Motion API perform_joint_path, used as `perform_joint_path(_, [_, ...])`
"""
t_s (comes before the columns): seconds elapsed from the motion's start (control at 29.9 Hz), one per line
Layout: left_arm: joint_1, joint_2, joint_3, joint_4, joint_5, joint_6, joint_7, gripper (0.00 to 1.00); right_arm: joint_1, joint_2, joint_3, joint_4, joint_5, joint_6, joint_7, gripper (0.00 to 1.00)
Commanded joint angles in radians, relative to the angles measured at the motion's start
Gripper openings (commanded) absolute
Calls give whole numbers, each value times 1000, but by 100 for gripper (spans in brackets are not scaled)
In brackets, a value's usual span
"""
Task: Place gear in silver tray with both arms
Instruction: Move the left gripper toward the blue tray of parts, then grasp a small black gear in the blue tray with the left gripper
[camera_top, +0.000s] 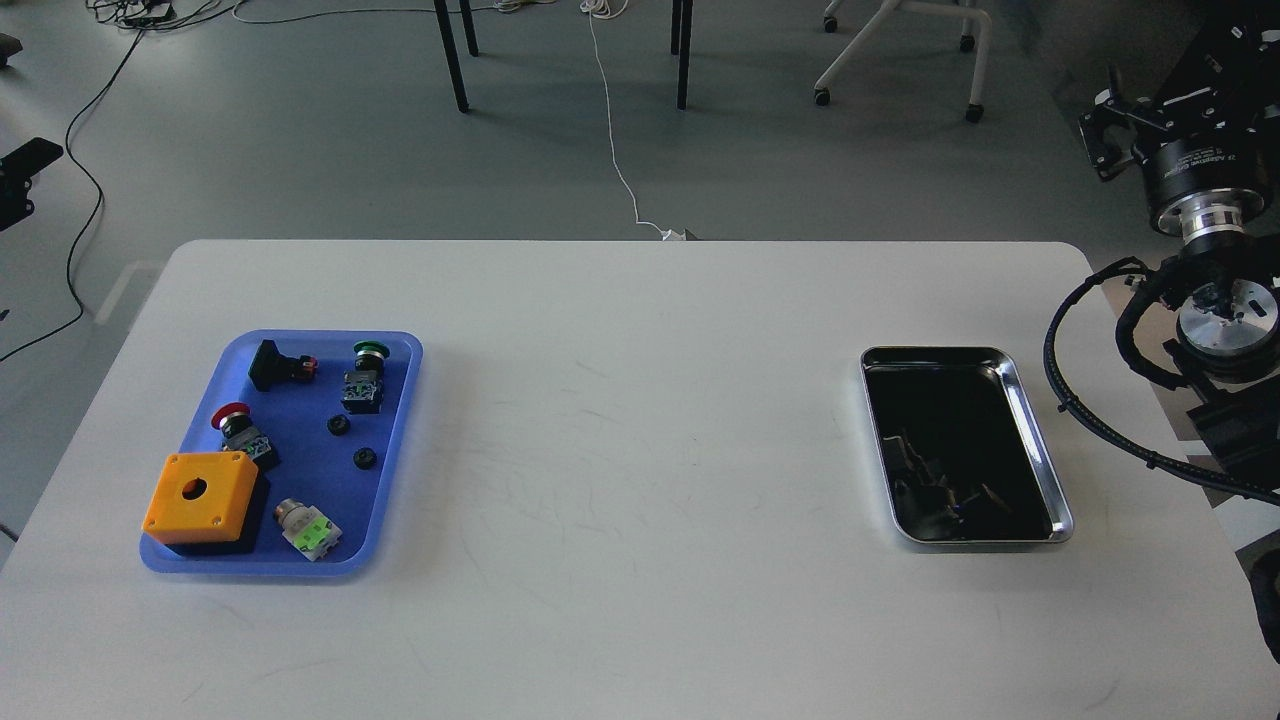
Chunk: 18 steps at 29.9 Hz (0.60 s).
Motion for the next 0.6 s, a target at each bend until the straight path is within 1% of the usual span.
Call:
perform_joint_path(0.0, [0, 98, 56, -174, 290, 0, -7, 98, -2, 0, 1, 3, 0, 15, 0, 99])
perform_joint_path(0.1, [3, 132, 59, -278, 569, 0, -11, 97, -10, 3, 1, 14, 0, 53, 0, 99])
perform_joint_path(0.17, [5, 134, 73, -309, 703, 0, -16, 96, -34, 2, 2, 32, 0, 77, 0, 99])
perform_joint_path(0.27, [6, 120, 108, -324, 853, 0, -33, 95, -74, -9, 7, 78, 0, 77, 0, 99])
perform_joint_path(0.33, [8, 89, 139, -324, 960, 57, -33, 94, -94, -13, 10, 94, 0, 77, 2, 99])
perform_joint_path(0.43, [6, 13, 183, -315, 1170, 134, -33, 92, -100, -39, 14, 100, 0, 77, 2, 99])
perform_joint_path(0.53, [6, -52, 254, -300, 1385, 231, -31, 87, -101, -62, 16, 100, 1, 77, 2, 99])
perform_joint_path(0.57, [5, -70, 268, -291, 1421, 246, -30, 87, -101, -69, 17, 100, 1, 77, 2, 99])
